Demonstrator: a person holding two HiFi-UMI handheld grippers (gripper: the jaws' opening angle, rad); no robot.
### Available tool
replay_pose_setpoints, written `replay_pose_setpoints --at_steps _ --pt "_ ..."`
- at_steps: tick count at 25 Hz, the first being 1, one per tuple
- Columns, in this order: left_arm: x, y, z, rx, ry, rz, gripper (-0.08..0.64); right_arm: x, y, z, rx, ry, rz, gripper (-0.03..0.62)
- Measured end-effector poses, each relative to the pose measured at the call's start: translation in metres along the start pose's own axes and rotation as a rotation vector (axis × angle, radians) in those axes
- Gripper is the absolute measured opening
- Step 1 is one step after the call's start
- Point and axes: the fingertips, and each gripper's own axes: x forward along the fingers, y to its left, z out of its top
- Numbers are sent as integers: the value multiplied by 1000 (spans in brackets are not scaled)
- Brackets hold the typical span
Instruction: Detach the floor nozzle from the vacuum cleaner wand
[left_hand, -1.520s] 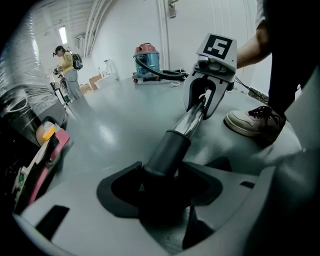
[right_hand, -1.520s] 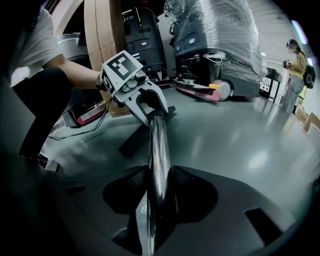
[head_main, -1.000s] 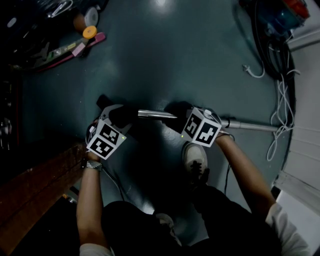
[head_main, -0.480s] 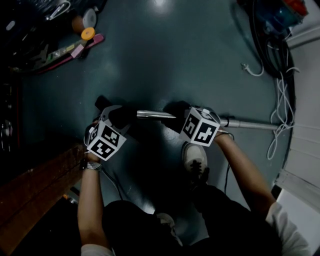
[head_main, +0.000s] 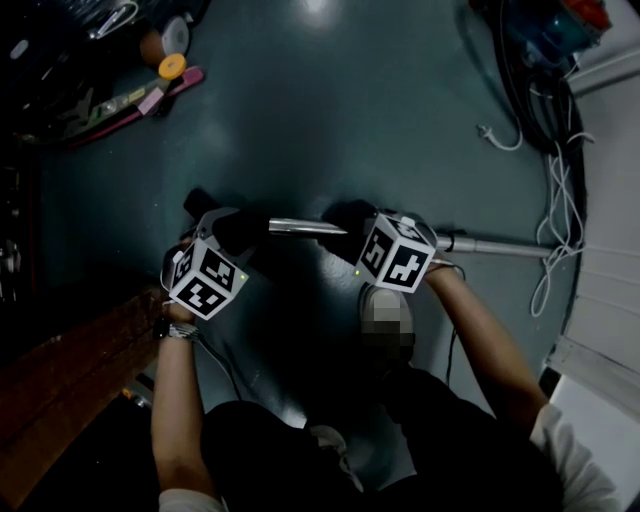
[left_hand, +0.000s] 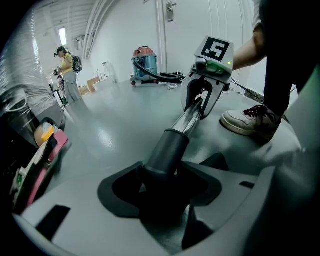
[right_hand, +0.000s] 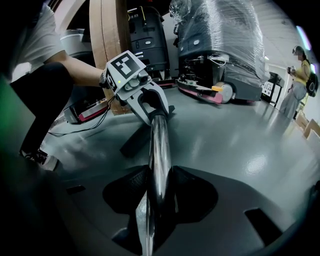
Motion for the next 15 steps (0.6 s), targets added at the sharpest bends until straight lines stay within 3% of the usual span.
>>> replay_pose_setpoints --at_steps 7,12,15 --pt "-12 8 10 158 67 49 219 -5 -2 2 5 -14 -4 164" --pt "-12 8 9 146 63 46 218 -4 -2 3 2 -10 -11 164" --pt "-8 6 6 98 49 22 218 -5 -1 3 2 -15 -12 164"
